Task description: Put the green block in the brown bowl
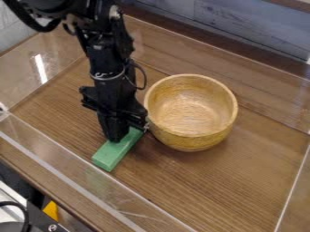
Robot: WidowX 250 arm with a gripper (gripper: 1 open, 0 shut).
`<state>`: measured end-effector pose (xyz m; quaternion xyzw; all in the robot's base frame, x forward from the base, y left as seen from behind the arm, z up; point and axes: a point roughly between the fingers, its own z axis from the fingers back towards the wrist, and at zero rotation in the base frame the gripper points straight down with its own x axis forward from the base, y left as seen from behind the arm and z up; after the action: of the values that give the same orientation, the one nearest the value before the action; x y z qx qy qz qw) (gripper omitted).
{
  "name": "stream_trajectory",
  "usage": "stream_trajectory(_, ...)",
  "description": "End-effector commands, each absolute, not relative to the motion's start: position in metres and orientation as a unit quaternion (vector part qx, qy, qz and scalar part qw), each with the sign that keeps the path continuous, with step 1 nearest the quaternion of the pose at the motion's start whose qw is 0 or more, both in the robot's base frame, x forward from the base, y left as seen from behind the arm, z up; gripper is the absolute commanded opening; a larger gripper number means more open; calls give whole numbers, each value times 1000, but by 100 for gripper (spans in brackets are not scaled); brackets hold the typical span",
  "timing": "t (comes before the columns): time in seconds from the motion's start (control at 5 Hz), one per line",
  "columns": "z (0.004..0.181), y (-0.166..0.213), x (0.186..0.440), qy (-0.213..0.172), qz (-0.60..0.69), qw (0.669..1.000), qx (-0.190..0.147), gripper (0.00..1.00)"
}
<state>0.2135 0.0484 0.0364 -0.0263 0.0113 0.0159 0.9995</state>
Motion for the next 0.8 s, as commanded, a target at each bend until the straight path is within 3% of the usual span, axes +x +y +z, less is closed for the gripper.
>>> stream_trajectory(0.0, 51, 40, 232, -14, -1, 1000, -24, 0)
stream_trajectory(0.2, 54, 43, 234, -13, -30, 999, -25, 100)
stream_trajectory(0.4, 53, 47, 234, -11, -56, 998, -26, 100)
stream_trajectory(0.6, 47, 52, 226, -10, -48, 998, -26, 0)
